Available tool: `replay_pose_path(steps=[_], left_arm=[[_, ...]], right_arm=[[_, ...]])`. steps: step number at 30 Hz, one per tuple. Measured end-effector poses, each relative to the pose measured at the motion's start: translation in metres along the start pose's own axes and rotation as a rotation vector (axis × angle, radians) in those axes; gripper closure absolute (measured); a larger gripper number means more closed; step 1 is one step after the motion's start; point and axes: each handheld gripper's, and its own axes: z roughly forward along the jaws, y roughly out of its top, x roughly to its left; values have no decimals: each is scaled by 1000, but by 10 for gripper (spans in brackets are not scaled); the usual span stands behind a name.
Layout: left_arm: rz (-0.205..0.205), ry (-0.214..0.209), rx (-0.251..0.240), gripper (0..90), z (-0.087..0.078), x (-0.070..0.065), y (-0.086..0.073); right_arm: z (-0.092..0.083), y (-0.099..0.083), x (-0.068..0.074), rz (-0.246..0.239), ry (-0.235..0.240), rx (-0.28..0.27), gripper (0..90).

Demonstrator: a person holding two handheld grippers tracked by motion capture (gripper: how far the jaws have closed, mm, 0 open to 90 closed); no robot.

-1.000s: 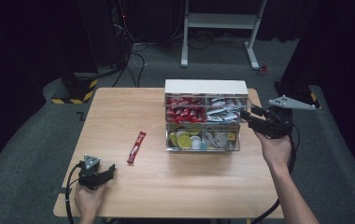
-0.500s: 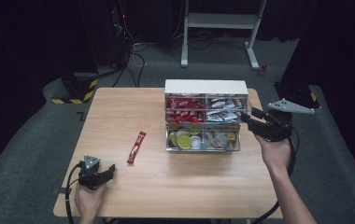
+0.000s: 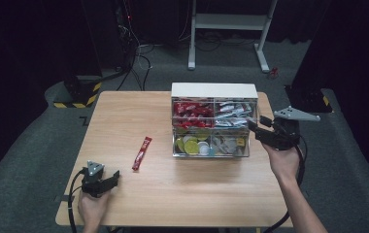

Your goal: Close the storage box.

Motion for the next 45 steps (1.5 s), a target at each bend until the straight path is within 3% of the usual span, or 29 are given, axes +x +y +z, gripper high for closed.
replay_pose_path(steps=[11,20,31,35,45], left_arm=[[-1,0,0,324,0,0,0],[-1,0,0,325,0,0,0],[0,0,0,324,0,0,0],[-1,0,0,324,0,0,0],[-1,0,0,324,0,0,0]], right_arm=[[7,-7,1,-28,-13,52,509],[4,-10,0,-14,6,42,488],[-11,-20,-8,-3,12,-25,444],[-16,-24,-12,-9,-11,-66,416],[-28,-36,-20,20,-31,-104,414]])
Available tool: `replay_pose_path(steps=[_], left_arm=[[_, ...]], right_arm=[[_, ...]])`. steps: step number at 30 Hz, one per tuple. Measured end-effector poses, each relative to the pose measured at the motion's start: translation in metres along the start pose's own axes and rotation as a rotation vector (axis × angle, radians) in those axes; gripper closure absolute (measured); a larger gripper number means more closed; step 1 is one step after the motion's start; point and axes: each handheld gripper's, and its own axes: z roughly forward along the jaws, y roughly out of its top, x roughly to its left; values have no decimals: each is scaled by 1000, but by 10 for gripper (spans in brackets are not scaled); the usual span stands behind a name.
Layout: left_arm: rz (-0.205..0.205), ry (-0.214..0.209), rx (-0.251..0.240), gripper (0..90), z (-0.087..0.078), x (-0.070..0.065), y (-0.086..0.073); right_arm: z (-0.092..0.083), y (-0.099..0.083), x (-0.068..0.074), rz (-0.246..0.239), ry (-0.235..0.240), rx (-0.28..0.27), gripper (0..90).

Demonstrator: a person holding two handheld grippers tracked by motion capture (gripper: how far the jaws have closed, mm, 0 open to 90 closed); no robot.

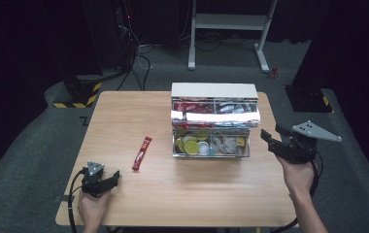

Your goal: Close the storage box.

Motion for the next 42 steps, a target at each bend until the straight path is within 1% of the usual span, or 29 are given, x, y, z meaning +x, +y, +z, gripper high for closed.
replay_pose_path(steps=[5,10,18,20,23,24,25,26,31,33,39,42], left_arm=[[0,0,0,323,0,0,0],[0,-1,0,322,0,0,0],[1,-4,1,312,0,0,0],[1,-4,1,311,0,0,0],[1,-6,1,308,0,-1,0],[1,-6,1,307,0,-1,0],[1,-6,1,307,0,-1,0],[1,-6,1,307,0,0,0],[1,-6,1,307,0,0,0],[1,-6,1,308,0,-1,0],[0,-4,1,309,0,-1,0],[0,-4,1,309,0,-1,0]], right_arm=[[-3,-4,-1,2,1,-11,415],[-6,-11,-4,18,-4,-9,416],[-12,-22,-11,51,-19,-31,414],[-12,-28,-14,69,-20,-33,411],[-12,-36,-16,76,-17,-24,409],[-12,-36,-16,76,-17,-24,409],[-12,-43,-17,89,-4,-23,408],[-12,-47,-17,92,-2,-24,408],[-9,-65,-17,87,-15,-3,404],[-9,-70,-18,99,-13,-4,404],[-10,-82,-21,107,-28,-4,402],[-8,-89,-20,114,-25,0,399]])
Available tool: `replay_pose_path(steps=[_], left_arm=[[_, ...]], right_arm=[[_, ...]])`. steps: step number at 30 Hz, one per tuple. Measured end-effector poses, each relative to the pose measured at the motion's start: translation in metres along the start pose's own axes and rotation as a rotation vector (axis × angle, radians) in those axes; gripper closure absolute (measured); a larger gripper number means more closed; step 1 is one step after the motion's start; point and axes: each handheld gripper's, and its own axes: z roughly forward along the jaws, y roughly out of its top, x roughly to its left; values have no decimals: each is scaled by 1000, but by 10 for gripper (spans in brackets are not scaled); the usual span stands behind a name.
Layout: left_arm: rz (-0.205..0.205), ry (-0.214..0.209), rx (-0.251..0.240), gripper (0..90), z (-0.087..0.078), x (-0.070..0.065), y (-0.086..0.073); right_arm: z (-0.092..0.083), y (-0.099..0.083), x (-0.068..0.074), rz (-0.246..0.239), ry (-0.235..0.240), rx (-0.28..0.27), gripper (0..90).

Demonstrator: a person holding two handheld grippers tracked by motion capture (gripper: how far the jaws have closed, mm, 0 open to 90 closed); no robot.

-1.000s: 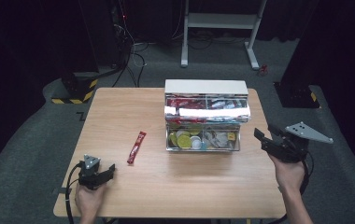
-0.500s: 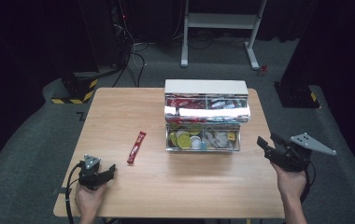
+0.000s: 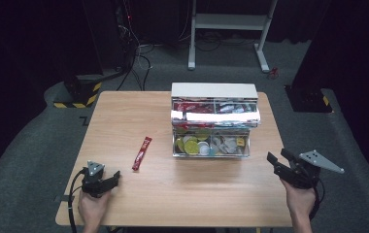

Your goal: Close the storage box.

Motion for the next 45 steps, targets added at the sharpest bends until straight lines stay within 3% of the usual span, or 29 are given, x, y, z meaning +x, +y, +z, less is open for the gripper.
replay_pose_path(steps=[16,26,35,45], left_arm=[[0,2,0,309,0,0,0],[-1,2,0,309,0,0,0],[-1,2,1,308,0,0,0],[0,1,5,306,0,0,0]], right_arm=[[17,-28,4,9,12,39,398],[31,-45,12,11,-7,64,399],[42,-58,12,-14,-38,113,397],[58,-71,10,-27,-77,205,397]])
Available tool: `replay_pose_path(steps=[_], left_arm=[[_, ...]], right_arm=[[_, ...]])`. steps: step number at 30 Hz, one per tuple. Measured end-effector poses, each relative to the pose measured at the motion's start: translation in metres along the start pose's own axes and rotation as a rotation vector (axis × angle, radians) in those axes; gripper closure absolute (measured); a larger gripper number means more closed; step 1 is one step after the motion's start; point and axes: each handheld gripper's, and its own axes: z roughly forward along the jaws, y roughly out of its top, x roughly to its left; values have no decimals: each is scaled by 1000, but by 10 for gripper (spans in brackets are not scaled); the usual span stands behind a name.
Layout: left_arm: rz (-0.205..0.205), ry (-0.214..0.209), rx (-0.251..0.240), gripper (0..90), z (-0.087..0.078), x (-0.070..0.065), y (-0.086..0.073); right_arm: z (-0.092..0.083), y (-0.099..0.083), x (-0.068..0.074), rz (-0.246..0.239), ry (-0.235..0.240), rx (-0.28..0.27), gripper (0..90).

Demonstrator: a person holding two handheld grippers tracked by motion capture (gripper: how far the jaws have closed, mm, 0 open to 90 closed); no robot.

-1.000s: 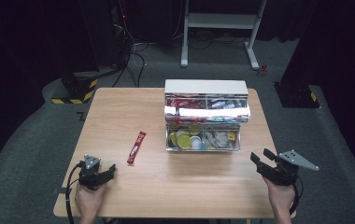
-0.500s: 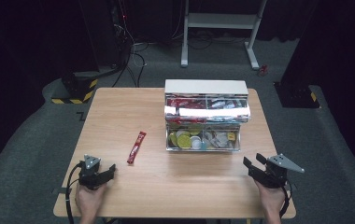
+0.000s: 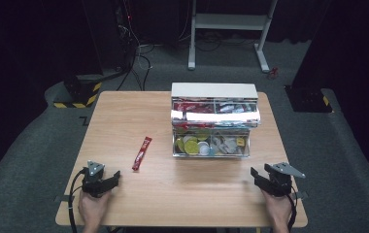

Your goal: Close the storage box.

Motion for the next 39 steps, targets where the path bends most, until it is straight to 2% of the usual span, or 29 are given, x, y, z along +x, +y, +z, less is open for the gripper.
replay_pose_path(steps=[4,9,16,19,26,28,32,39], left_arm=[[-1,6,-2,306,0,-1,0],[4,9,-1,298,0,-1,0],[5,6,0,292,0,-1,0],[5,5,0,289,0,-1,0],[6,5,0,289,0,-1,0],[6,5,0,289,0,-1,0],[6,5,0,289,0,-1,0],[5,5,0,291,0,-1,0]], right_arm=[[6,1,-1,13,-12,26,413],[12,2,-1,4,-29,51,413],[25,1,0,-46,-44,98,403],[34,2,2,-54,-51,125,394],[38,4,0,-40,-64,122,394],[38,5,-1,-52,-73,122,391],[39,4,3,-37,-91,124,362],[39,4,5,-42,-92,124,349]])
